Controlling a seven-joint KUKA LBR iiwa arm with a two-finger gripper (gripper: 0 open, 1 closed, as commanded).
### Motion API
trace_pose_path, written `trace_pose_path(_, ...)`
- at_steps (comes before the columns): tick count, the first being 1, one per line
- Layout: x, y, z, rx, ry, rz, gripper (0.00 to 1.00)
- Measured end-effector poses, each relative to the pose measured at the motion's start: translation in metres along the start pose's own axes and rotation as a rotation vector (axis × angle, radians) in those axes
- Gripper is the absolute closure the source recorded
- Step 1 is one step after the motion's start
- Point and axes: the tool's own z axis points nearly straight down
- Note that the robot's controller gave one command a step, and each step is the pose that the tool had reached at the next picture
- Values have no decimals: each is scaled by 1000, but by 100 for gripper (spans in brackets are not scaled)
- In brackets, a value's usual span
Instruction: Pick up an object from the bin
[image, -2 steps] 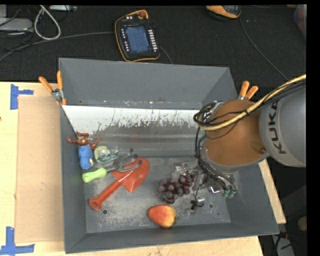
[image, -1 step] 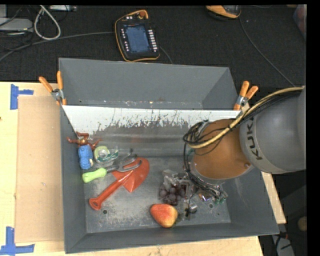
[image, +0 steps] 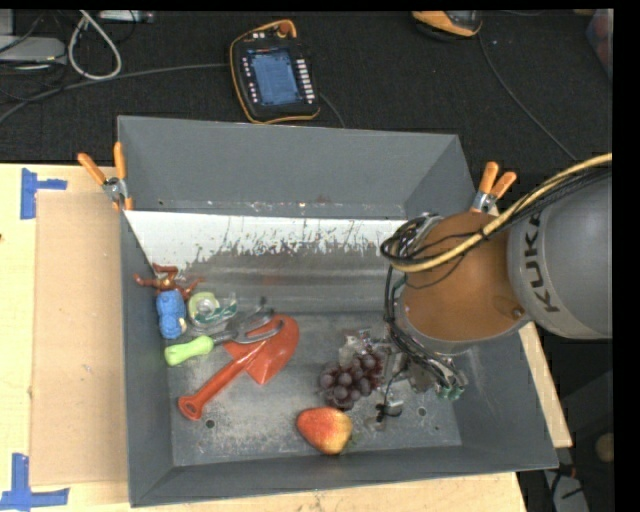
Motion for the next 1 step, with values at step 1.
trace_pose_path(1, 0, -14, -84, -4, 12, -73, 0)
